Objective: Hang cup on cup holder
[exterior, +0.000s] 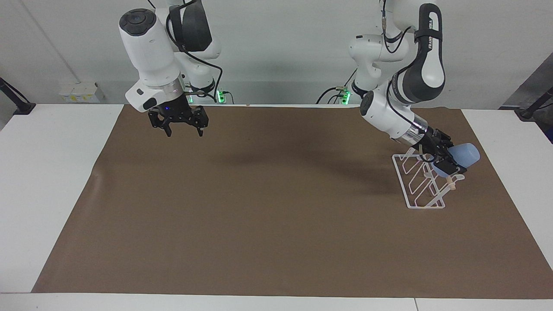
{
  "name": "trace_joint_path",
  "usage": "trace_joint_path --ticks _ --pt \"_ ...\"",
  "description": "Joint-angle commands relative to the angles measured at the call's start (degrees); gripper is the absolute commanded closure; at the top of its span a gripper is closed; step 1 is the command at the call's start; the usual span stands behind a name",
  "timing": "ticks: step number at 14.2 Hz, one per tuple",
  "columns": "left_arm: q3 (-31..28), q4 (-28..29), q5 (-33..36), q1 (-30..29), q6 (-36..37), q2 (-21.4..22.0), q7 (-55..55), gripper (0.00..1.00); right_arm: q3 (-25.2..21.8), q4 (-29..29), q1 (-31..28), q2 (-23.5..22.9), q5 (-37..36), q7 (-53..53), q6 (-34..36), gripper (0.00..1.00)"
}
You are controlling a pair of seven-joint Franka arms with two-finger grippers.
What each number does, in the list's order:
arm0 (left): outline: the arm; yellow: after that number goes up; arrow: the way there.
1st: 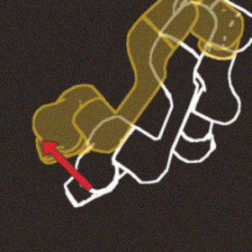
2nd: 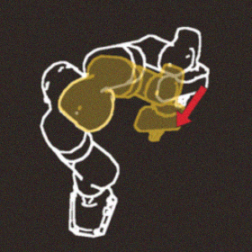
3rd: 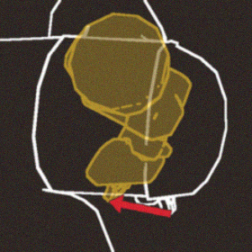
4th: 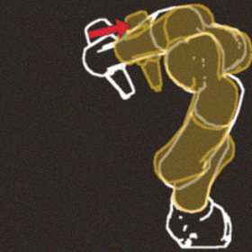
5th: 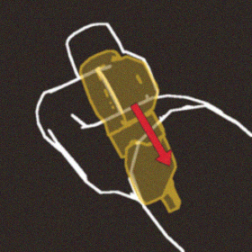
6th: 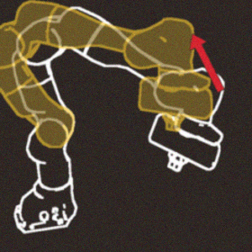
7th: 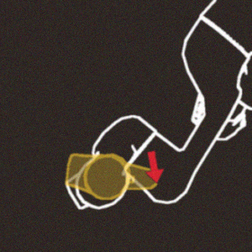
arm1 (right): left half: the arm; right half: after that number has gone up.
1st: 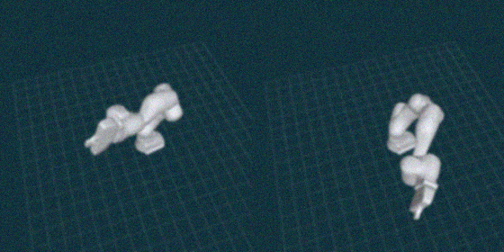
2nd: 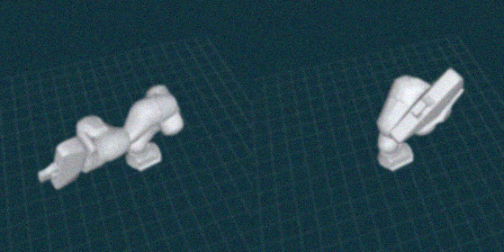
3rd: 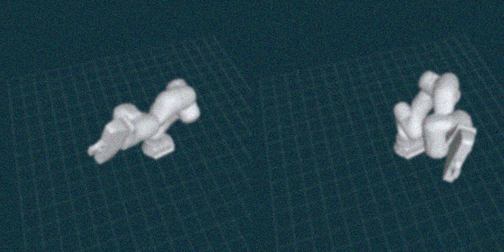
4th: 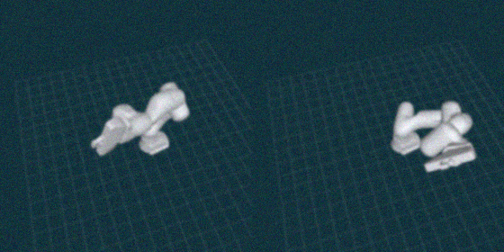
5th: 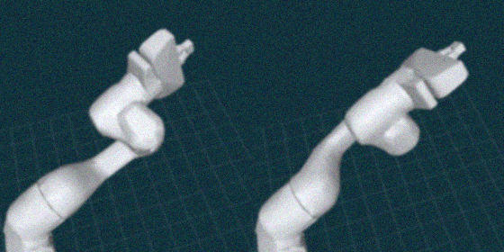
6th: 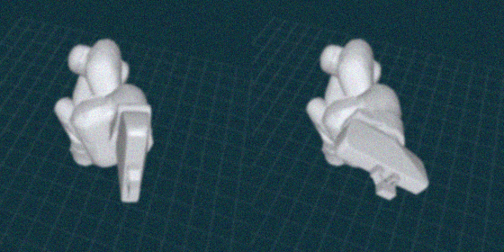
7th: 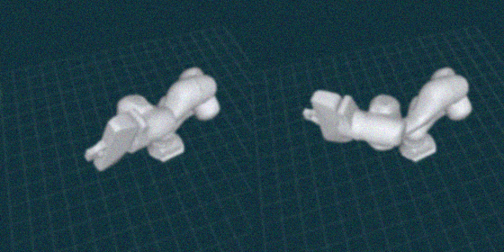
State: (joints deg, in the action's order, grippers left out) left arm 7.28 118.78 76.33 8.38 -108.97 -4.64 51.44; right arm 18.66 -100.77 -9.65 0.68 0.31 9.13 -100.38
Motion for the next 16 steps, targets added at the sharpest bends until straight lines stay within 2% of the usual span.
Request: trace_joint_path --ticks 1,4,5,6,16 --pt "-0.25 0.4 1.63 1.28 0.34 0.07 -1.61 1.0 0.59 -0.75 -1.07 0.99 1.1 0.1 -0.34 0.0" --pt "-0.25 0.05 2.68 1.37 0.69 -0.2 -2.57 1.0 0.59 -0.75 -1.07 0.99 1.1 0.1 -0.34 0.0" --pt "-0.25 0.05 2.68 1.37 0.78 -0.2 -2.58 0.7 0.59 -0.75 -1.07 0.99 1.1 0.1 -0.34 0.0" --pt "-0.25 0.05 2.68 1.37 1.13 -0.2 -2.66 0.01 0.59 -0.75 -1.07 0.99 1.1 0.1 -0.34 0.0" --pt "-0.07 -0.92 1.63 4.18 5.96 0.77 -2.66 0.0 0.59 -0.75 -1.07 0.99 1.1 0.1 -0.34 0.0"
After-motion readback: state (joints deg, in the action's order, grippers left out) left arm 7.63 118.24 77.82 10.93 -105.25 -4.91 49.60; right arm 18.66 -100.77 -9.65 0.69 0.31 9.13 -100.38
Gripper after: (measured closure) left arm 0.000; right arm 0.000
